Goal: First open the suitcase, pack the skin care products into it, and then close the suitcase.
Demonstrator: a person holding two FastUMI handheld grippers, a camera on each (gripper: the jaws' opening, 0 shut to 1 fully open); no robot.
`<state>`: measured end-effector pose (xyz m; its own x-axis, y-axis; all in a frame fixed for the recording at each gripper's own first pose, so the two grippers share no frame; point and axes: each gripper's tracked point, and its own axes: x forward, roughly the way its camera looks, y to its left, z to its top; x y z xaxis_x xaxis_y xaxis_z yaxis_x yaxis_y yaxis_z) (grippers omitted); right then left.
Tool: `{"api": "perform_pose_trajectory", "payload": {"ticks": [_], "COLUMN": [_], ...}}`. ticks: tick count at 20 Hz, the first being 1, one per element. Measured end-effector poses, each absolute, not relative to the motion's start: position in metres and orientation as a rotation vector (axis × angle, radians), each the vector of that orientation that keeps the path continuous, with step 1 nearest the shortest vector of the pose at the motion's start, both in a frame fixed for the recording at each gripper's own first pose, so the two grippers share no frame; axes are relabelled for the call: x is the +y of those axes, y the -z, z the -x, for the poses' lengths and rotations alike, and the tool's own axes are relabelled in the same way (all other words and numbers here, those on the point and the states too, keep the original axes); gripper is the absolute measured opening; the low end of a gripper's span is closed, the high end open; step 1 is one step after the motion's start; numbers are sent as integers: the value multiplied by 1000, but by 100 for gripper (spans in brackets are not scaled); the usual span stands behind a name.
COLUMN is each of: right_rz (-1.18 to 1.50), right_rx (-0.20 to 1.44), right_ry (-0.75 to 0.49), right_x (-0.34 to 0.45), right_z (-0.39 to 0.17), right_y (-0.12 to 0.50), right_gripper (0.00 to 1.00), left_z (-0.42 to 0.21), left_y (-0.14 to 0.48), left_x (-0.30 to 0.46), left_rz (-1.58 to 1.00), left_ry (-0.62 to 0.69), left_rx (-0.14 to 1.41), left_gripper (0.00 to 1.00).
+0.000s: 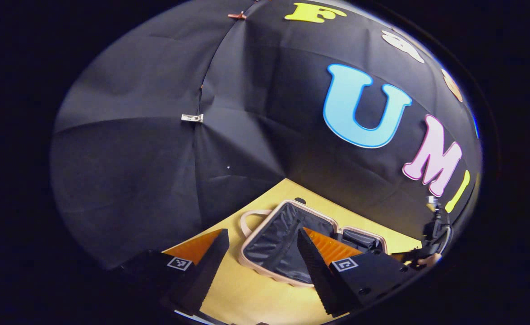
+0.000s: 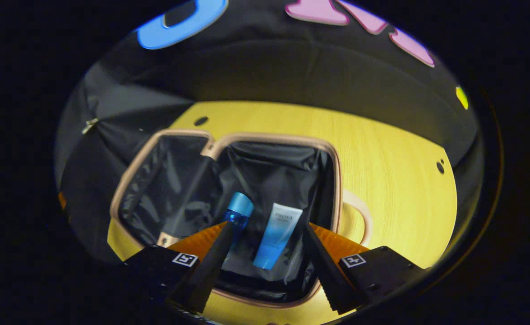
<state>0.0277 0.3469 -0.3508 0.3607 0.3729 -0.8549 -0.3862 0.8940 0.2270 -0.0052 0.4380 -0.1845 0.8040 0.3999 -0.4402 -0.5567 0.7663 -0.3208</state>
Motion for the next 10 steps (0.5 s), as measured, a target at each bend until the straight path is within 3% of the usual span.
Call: {"api": "perform_pose_trajectory", "payload": {"ticks": [4, 10], "right_rz": [-59, -68], "right_rx": [945, 946], "right_ry": [-514, -455], "right_x": [325, 233], "right_z": [-22, 8], "right_y": [290, 251], "right_gripper": [98, 98], "left_z": [-46, -102], "left_y": [231, 325], "left_x": [482, 528], "left_rz": [469, 767], "left_ry": [-491, -528], "left_rx": [424, 568], "left_gripper": [96, 95]}}
